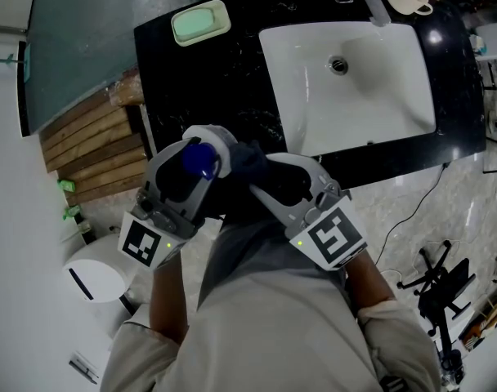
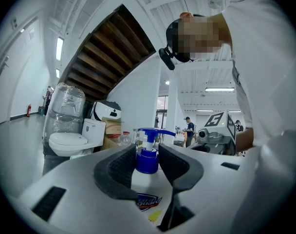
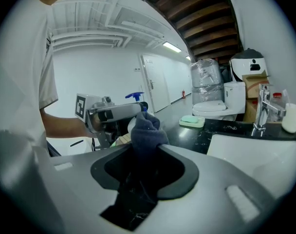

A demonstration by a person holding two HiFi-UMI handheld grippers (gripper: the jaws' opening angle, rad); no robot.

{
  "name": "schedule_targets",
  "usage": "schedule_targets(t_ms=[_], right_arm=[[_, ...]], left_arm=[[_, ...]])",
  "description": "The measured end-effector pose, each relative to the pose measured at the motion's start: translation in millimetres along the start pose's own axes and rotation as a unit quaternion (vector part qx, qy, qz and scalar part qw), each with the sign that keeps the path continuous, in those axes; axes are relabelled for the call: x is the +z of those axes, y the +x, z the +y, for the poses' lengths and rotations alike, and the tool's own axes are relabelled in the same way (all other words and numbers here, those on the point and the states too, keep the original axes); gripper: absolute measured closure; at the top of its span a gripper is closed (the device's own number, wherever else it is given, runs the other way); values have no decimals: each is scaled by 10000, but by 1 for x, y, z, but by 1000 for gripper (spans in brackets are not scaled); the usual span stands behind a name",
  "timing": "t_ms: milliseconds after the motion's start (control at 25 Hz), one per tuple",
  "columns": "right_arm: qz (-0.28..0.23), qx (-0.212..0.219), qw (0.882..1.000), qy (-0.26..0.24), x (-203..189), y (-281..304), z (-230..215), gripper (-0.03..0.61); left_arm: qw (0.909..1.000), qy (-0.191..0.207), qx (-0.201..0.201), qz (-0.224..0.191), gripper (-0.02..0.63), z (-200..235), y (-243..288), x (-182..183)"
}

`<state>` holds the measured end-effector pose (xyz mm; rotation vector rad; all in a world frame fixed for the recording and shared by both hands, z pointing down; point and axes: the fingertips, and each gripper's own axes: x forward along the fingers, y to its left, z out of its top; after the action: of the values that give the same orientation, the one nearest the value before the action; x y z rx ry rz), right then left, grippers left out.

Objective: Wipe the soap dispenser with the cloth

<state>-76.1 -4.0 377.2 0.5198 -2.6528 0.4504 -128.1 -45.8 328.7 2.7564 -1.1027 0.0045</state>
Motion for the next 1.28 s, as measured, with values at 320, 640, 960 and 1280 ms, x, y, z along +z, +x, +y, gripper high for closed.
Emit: schedule_targets(t_ms=[320, 640, 960, 1280], right_arm=[[156, 3, 9998, 121, -14, 6, -4, 446], [330, 4, 9992, 222, -30, 12, -5, 446], [470, -6, 9983, 345, -45, 20, -9, 446], [647, -39, 9975, 271, -55, 26, -11, 446]], left_arm=[[10000, 0, 2, 16, 485, 0, 0, -1], [10000, -11, 7, 17, 485, 1, 0, -1], [10000, -1, 34, 12, 485, 0, 0, -1], [10000, 17, 32, 13, 485, 0, 0, -2]])
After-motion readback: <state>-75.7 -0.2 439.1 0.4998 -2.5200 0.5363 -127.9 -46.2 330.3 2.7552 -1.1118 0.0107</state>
